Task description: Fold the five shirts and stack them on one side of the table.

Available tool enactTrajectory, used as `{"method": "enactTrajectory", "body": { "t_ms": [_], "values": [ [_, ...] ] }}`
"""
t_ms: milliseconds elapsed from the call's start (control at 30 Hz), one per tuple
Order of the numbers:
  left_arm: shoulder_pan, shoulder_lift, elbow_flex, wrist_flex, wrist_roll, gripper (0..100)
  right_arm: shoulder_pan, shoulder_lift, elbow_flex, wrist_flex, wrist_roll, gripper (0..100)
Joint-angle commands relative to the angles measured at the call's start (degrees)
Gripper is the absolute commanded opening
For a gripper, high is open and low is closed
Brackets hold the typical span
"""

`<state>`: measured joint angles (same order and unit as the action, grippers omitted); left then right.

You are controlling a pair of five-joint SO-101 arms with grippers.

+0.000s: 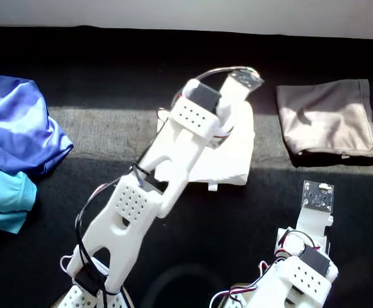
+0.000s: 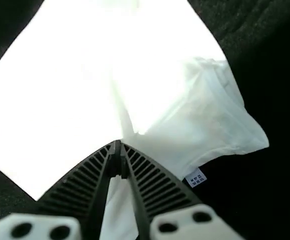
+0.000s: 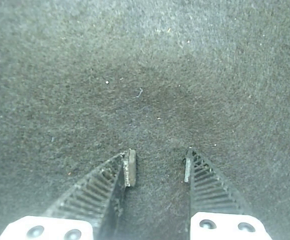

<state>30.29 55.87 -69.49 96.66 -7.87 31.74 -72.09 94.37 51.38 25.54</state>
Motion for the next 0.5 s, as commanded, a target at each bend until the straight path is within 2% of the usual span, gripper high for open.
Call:
{"method": "enactTrajectory", "body": {
  "t_ms": [0, 200, 467],
  "values": [
    [6.7, -3.5, 0.4, 0.2, 0.6, 1, 0.4, -0.1, 1.9, -0.9, 0.4, 16.3],
    [12.8, 4.7, -0.5, 0.1, 0.6, 1, 0.5, -0.1, 1.9, -0.9, 0.4, 16.3],
    [8.8, -0.6, -19.0, 3.5, 0.6, 1, 0.5, -0.1, 1.7, -0.9, 0.4, 16.3]
  ]
}}
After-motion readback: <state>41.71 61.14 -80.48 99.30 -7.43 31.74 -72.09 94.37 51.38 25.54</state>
